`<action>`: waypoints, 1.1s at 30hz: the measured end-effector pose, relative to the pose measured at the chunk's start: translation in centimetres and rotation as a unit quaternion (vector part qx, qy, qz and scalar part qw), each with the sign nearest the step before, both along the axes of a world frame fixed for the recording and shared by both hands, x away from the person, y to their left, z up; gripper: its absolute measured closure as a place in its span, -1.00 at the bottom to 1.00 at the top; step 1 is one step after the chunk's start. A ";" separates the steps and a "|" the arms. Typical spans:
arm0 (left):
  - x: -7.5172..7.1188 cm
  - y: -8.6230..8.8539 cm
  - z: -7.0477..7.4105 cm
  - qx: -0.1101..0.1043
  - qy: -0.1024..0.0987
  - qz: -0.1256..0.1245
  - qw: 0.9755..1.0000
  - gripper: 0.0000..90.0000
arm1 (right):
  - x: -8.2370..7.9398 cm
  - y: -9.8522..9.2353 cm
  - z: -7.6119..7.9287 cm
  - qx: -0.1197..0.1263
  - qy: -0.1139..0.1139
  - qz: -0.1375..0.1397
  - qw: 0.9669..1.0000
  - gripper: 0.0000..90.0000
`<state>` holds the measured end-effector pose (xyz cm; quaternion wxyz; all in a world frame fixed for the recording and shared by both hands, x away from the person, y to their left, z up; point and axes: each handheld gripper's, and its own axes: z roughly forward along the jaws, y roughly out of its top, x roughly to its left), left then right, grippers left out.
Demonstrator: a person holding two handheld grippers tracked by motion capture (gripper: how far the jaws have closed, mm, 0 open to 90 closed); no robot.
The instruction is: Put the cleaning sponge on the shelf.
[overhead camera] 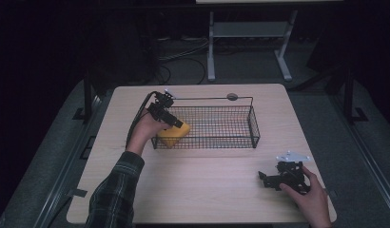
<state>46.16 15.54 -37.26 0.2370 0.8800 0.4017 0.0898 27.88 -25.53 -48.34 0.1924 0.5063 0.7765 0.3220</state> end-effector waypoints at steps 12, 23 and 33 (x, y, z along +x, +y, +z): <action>-2.0 1.9 1.0 -0.019 -0.020 0.003 1.000 -0.61 | 0.0 0.0 0.0 0.000 0.000 0.000 1.000 -1.00; -4.9 4.4 1.6 -0.029 -0.044 0.013 0.999 -0.61 | 0.0 0.0 0.0 0.000 0.000 0.000 1.000 -1.00; -7.8 6.5 1.7 -0.040 -0.063 0.015 0.997 -0.61 | 0.0 0.0 0.0 0.000 0.000 0.000 1.000 -1.00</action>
